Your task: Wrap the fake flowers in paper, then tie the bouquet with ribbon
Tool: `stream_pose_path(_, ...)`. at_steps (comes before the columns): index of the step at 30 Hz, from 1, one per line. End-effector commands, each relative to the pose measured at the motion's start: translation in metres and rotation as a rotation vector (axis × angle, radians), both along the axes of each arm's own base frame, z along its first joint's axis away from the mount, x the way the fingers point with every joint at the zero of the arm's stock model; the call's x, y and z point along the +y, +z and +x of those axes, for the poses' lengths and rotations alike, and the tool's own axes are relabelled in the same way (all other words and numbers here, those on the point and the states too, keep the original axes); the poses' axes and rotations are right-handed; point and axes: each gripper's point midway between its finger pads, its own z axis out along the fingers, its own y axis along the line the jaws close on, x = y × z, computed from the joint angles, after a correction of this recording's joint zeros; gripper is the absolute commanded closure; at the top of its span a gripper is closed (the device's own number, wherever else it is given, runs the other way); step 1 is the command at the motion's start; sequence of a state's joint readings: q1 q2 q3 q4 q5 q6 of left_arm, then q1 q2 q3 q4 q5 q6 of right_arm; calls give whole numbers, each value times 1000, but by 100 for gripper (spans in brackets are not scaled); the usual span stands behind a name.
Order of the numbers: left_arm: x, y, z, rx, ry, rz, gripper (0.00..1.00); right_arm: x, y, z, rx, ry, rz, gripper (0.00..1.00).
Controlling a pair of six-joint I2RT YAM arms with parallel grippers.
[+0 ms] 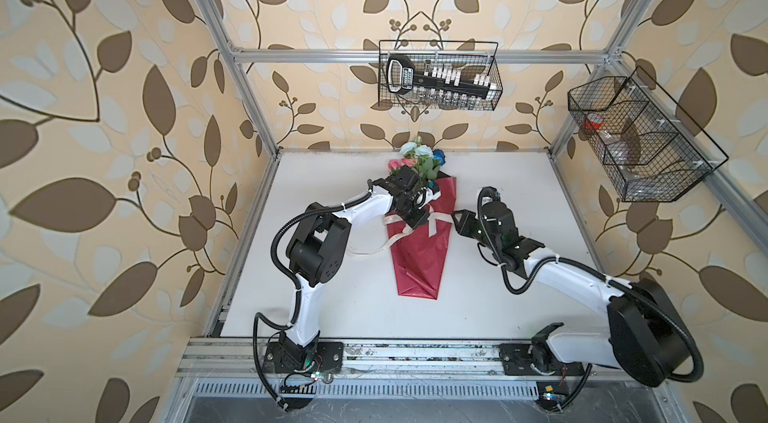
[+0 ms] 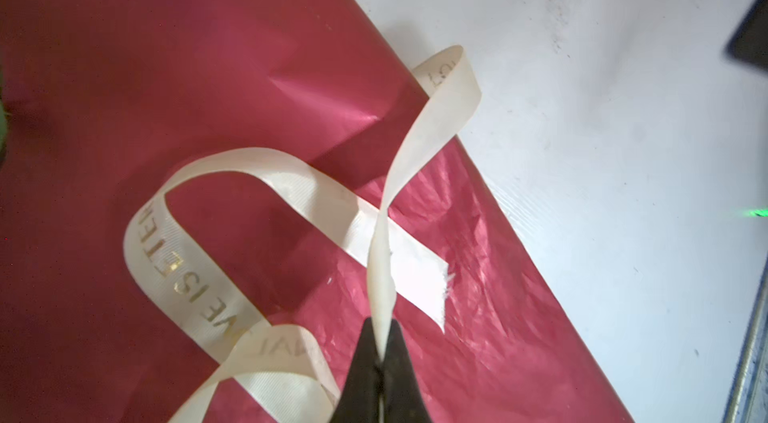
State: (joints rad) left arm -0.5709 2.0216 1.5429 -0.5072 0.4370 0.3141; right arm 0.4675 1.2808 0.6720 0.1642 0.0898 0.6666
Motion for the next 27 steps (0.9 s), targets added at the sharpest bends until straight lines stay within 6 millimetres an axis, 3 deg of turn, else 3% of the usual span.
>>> stream_pose_path(1, -5, 28, -22, -42, -115, -54, 100, -8, -6, 0, 44, 40, -120, 58)
stream_pose_path(3, -2, 23, -27, -40, -125, -43, 100, -1, -5, 10, 58, 104, -136, 58)
stream_pose_path(8, -1, 17, -30, -46, -130, -42, 100, 31, -32, 40, 143, 306, -158, 62)
stream_pose_path(15, -2, 11, -24, -37, -106, -27, 100, 56, -62, 73, 194, 390, -170, 62)
stream_pose_path(27, -1, 2, -25, -16, -101, -16, 99, 78, -84, 76, 231, 439, -171, 62)
